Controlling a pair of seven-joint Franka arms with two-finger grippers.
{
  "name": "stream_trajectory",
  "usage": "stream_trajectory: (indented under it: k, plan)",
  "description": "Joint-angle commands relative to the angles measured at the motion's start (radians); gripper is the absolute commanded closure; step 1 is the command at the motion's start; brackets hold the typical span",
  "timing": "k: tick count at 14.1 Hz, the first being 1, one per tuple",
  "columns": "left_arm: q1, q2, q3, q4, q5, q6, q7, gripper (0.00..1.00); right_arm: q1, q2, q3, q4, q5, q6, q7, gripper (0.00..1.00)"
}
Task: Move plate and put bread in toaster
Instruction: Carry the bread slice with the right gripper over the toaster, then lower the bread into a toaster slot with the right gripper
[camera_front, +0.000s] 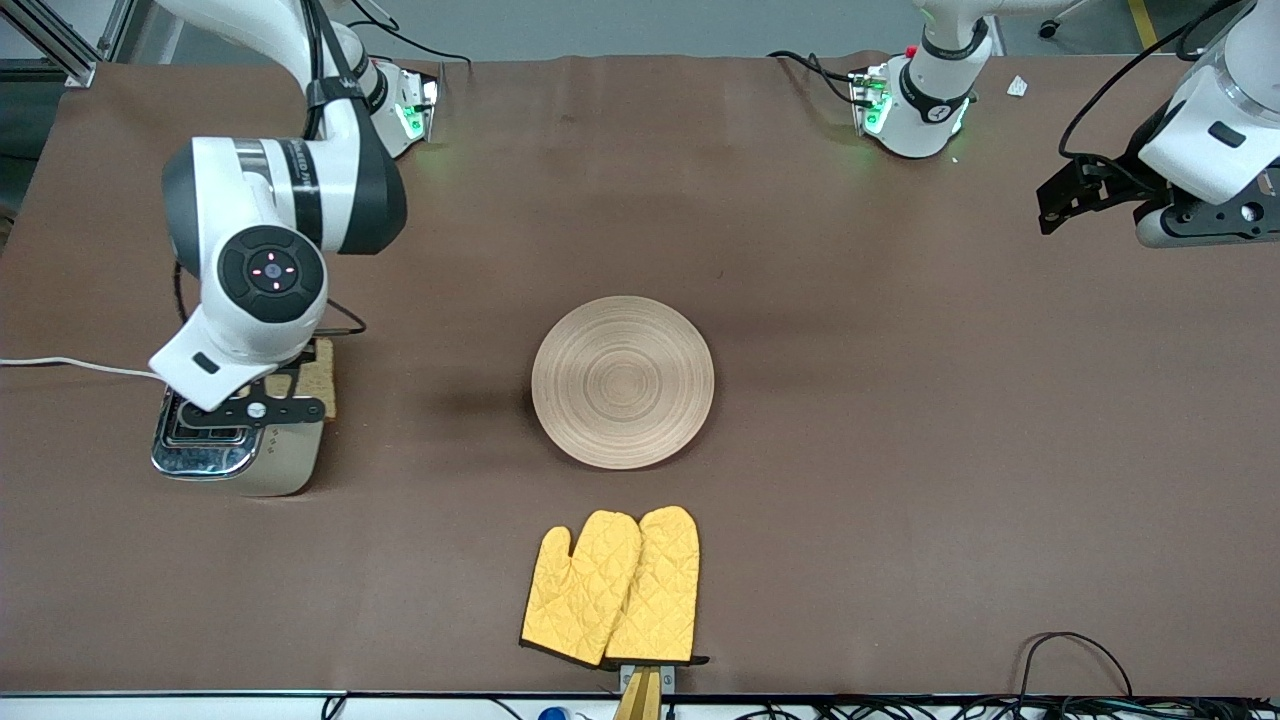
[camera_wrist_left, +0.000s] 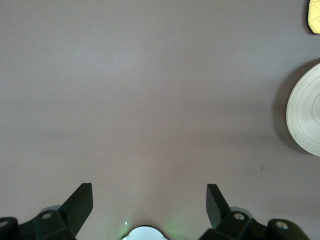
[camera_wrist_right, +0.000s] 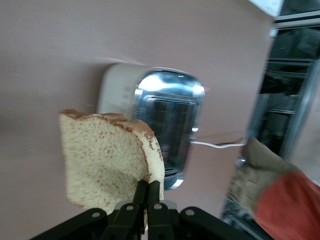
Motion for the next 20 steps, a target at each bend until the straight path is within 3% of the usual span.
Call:
stream_trajectory:
  k: [1, 2, 7, 18, 20]
  plan:
    - [0.004, -0.010, 0.003, -0.003, -0.014, 0.004, 0.007, 0.00, -0.024, -0.012, -0.003, -0.052, -0.126, -0.007, -0.028, 1.00]
    - [0.004, -0.010, 0.003, -0.003, -0.016, 0.004, 0.007, 0.00, -0.046, -0.009, -0.003, -0.067, -0.169, -0.004, -0.027, 1.00]
    - [0.003, -0.008, 0.001, -0.003, -0.020, 0.007, 0.007, 0.00, -0.100, 0.003, -0.003, -0.072, -0.209, 0.013, -0.024, 1.00]
    - [0.004, 0.006, 0.001, -0.003, -0.025, 0.033, 0.007, 0.00, -0.090, 0.054, 0.008, -0.144, -0.188, 0.093, 0.203, 0.99]
    - [0.004, 0.004, 0.001, -0.003, -0.027, 0.033, 0.007, 0.00, -0.084, 0.066, 0.011, -0.148, -0.148, 0.099, 0.236, 0.99]
